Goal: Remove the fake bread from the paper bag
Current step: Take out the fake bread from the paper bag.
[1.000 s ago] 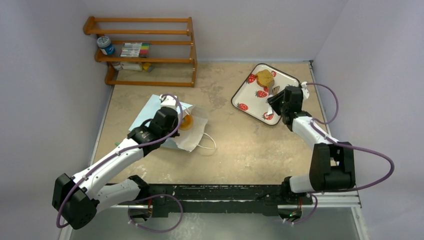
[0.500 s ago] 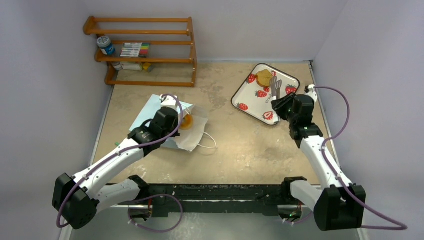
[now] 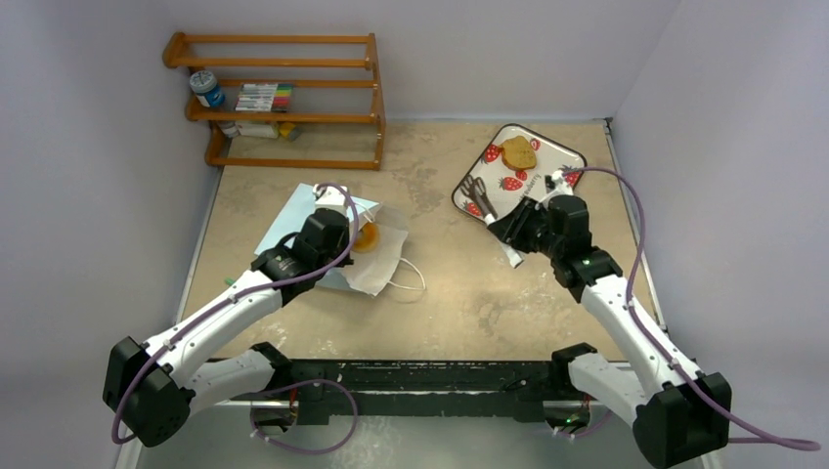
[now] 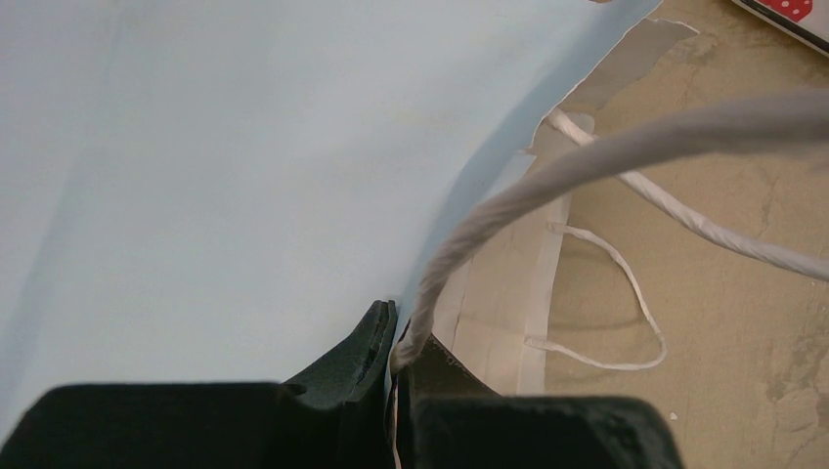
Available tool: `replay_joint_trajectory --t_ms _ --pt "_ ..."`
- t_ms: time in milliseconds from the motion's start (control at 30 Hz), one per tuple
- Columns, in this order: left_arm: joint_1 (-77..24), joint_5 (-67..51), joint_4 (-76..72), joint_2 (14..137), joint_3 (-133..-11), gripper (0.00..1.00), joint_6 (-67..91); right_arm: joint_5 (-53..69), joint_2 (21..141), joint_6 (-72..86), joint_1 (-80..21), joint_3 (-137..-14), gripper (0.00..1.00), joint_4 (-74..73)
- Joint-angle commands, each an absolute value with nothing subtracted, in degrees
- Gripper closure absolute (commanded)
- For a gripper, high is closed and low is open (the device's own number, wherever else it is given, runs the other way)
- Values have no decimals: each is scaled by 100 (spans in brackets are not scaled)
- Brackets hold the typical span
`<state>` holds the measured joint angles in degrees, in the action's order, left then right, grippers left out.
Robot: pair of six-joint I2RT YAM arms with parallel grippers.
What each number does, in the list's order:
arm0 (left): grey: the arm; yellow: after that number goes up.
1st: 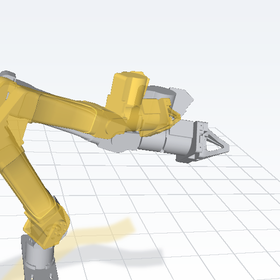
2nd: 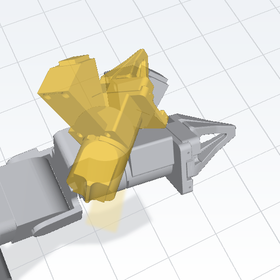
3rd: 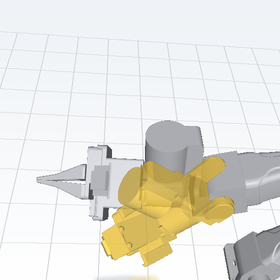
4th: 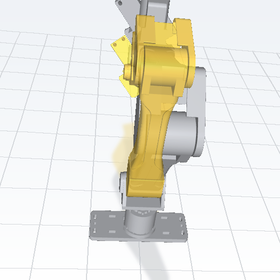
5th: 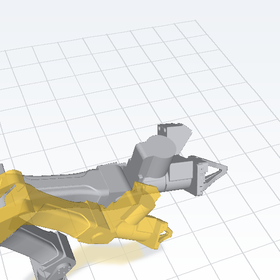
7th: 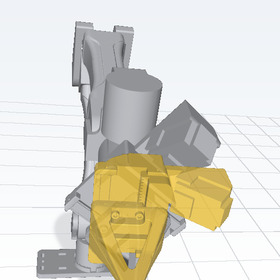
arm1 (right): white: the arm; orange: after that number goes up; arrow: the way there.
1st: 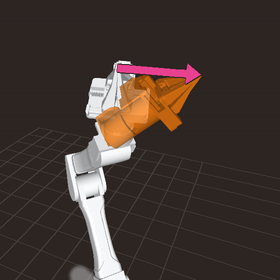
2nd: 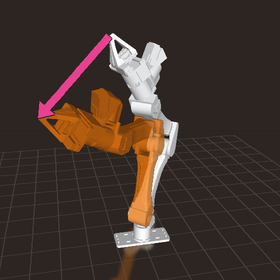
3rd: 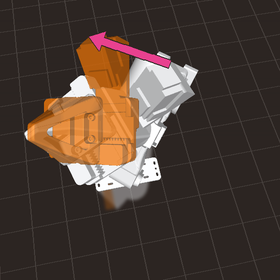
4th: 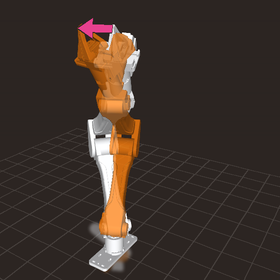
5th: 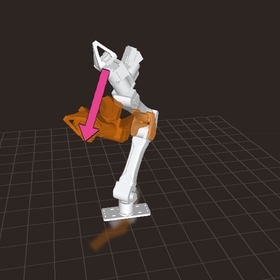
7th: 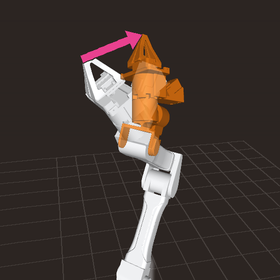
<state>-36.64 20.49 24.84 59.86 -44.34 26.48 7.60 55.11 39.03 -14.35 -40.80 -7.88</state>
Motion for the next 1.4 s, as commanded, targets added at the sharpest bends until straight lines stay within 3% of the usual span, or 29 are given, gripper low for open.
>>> replay_joint_trajectory --t_ms 0,433,933,1367 --pt "-3638 1843 2024 5966 -4464 100 2828 1174 5478 3767 -1837 -4469 65 -676" --pt "-3639 1898 2061 6150 -4711 100 2747 1905 5589 3749 -2816 -4497 64 -764" --pt "-3638 1884 2018 6490 -5033 100 2637 2539 5549 3835 -3127 -4279 61 -724" --pt "-3639 1777 1994 6517 -5160 100 2619 2790 6634 3939 -3150 -4062 57 342"
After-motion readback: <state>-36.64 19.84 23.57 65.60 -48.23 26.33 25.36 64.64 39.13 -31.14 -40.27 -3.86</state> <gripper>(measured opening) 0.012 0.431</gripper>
